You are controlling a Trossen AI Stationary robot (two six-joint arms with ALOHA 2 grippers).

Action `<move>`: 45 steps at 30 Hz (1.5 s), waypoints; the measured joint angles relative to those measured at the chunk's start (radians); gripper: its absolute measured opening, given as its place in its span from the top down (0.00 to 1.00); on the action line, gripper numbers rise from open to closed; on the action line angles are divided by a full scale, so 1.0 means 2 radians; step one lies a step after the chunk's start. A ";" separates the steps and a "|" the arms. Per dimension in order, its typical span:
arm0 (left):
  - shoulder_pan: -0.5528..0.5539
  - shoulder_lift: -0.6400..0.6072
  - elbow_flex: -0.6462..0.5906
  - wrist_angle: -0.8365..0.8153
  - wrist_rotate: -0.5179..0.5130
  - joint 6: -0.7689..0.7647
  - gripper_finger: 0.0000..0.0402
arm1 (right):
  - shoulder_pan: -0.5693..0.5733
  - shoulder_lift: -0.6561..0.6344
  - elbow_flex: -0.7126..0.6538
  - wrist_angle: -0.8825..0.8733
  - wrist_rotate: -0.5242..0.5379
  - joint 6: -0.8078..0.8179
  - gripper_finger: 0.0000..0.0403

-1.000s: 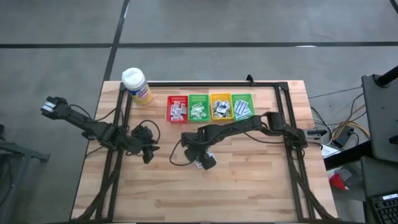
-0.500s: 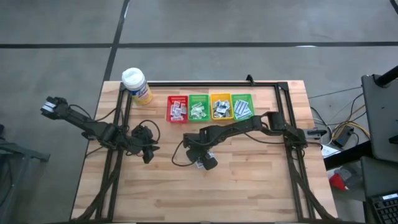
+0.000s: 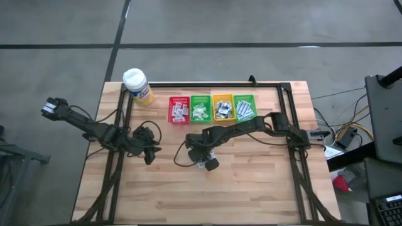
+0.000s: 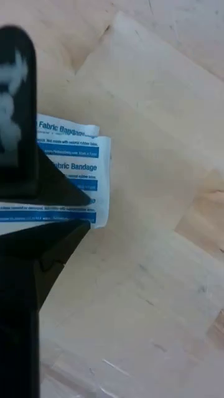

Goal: Pick & Place First Aid Supplies
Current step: Put the blue fingertip bandage into the right green bin

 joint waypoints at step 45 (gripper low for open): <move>0.000 0.000 0.000 0.000 -0.007 0.010 0.66 | -0.028 0.003 0.108 -0.108 0.007 0.027 0.98</move>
